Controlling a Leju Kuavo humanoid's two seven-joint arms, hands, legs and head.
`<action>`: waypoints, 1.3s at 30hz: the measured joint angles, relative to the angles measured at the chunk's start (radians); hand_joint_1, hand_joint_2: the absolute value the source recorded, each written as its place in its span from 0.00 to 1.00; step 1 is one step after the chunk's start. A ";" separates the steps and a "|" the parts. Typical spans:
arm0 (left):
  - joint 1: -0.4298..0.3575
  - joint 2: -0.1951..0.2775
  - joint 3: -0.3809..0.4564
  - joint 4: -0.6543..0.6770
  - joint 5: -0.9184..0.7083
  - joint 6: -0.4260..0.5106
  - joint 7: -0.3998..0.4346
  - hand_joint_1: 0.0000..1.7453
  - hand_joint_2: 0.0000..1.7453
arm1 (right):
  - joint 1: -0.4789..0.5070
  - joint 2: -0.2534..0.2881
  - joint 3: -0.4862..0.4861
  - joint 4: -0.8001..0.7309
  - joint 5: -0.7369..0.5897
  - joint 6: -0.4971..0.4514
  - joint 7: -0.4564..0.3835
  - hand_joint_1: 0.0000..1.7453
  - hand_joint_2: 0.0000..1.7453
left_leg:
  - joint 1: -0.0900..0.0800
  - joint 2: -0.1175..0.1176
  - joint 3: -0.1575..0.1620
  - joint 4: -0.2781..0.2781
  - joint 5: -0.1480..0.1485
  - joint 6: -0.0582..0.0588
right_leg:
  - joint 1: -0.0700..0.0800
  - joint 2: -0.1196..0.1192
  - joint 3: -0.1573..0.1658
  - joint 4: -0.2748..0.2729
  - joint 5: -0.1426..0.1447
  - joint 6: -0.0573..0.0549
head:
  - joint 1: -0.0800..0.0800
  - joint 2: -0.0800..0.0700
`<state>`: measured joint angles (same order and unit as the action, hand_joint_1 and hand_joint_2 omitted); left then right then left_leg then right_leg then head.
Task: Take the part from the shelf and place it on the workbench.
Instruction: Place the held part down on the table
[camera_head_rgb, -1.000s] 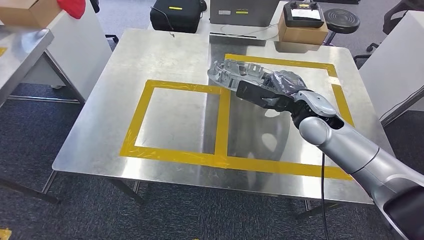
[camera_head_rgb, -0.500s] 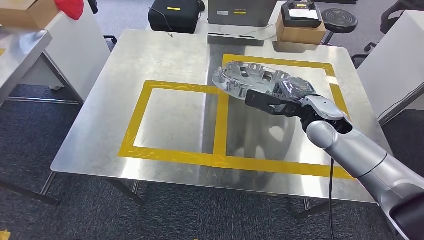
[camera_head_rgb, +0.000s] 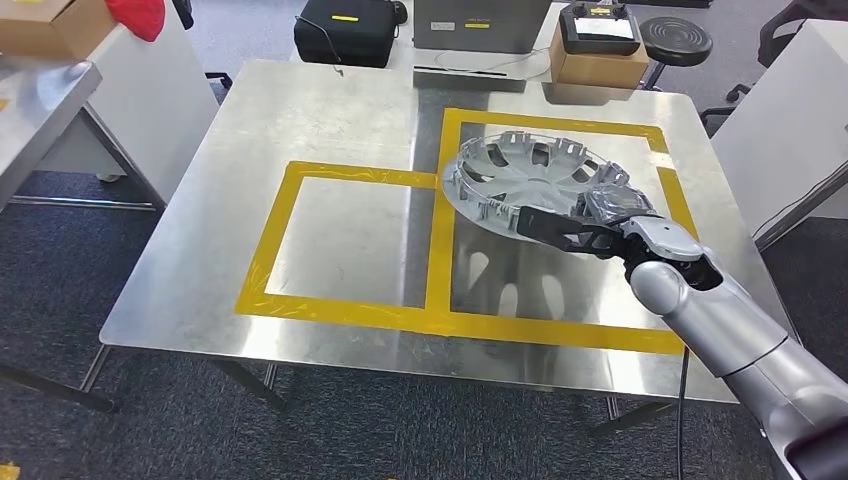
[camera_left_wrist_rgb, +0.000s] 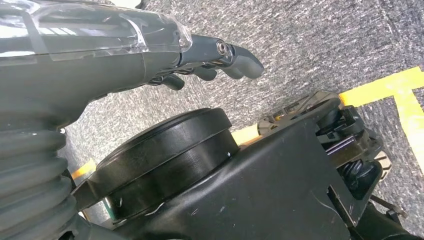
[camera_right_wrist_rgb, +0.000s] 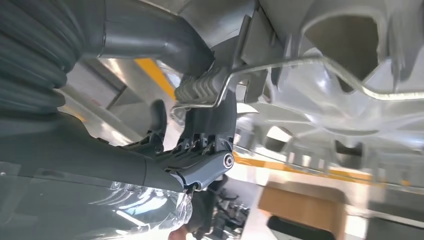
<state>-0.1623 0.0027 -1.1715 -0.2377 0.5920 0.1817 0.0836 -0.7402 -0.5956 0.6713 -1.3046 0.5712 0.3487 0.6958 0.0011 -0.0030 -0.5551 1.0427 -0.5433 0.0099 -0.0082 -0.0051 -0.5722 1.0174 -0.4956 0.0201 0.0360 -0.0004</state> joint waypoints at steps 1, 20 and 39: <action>0.000 0.000 0.000 0.000 -0.002 0.000 0.000 0.00 1.00 | 0.007 0.000 -0.015 0.003 0.013 0.011 0.000 0.00 1.00 | 0.000 0.000 0.000 0.000 0.000 0.000 | 0.000 0.000 0.000 0.000 0.000 0.000 | 0.000 0.000; 0.003 0.002 0.001 0.000 -0.001 0.002 0.001 0.00 0.00 | 0.078 -0.014 -0.199 0.010 0.004 -0.004 0.001 0.00 1.00 | 0.000 0.004 0.001 0.000 0.000 0.000 | 0.000 0.005 0.000 0.000 0.001 0.002 | 0.000 0.000; 0.032 0.004 0.002 0.000 0.013 0.003 -0.018 0.00 0.00 | 0.309 -0.133 -0.504 -0.101 -0.159 -0.185 0.001 0.00 1.00 | 0.000 -0.011 0.000 0.000 -0.001 0.001 | 0.000 -0.001 0.002 -0.003 0.001 0.003 | 0.000 0.000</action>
<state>-0.1307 0.0069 -1.1696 -0.2373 0.6048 0.1846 0.0658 -0.4313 -0.7284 0.1673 -1.4059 0.4125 0.1639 0.6970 0.0008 -0.0143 -0.5551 1.0426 -0.5441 0.0111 -0.0084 -0.0058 -0.5703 1.0143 -0.4949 0.0233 0.0360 -0.0004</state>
